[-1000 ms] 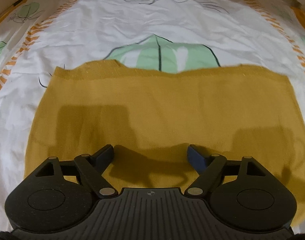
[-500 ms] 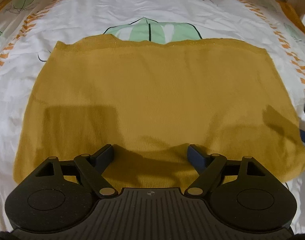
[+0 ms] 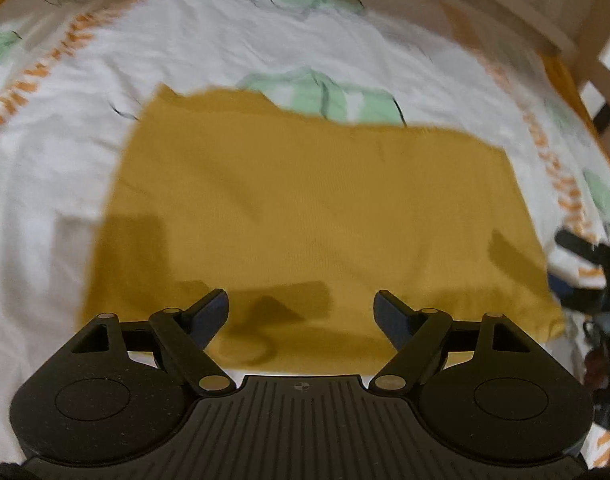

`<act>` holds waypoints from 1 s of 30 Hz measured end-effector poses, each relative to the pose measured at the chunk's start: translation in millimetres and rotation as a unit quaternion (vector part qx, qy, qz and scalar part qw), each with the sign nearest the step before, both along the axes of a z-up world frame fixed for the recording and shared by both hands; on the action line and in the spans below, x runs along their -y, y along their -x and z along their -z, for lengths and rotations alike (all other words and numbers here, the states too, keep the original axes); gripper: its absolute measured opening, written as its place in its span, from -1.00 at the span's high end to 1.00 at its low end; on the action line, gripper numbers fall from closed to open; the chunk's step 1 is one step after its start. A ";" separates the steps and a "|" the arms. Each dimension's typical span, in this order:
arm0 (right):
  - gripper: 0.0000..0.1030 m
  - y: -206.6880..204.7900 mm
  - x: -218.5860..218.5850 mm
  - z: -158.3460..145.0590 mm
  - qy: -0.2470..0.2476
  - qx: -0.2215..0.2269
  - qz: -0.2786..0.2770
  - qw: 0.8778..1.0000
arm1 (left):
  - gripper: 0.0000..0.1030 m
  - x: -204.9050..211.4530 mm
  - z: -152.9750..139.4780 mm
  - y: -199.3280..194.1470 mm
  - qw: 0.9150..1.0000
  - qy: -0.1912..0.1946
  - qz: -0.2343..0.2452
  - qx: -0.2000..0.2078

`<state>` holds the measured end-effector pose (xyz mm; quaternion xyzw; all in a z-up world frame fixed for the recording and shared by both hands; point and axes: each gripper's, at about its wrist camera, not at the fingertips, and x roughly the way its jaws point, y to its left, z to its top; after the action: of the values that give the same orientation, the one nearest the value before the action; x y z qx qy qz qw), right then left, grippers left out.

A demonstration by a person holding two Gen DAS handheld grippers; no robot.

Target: Fold small clothes

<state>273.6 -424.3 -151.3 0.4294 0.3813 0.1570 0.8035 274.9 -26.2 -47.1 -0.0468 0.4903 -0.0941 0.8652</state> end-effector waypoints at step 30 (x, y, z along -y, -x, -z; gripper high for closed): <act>0.43 -50.6 -30.3 -13.4 0.071 -0.066 -0.012 0.995 | -0.53 -95.8 7.5 -60.7 0.998 0.000 -0.067 -0.015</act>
<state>324.2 -394.0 -137.9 0.3760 0.4491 0.1103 0.8029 335.6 69.6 -54.6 -0.0812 0.4993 -0.0352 0.8619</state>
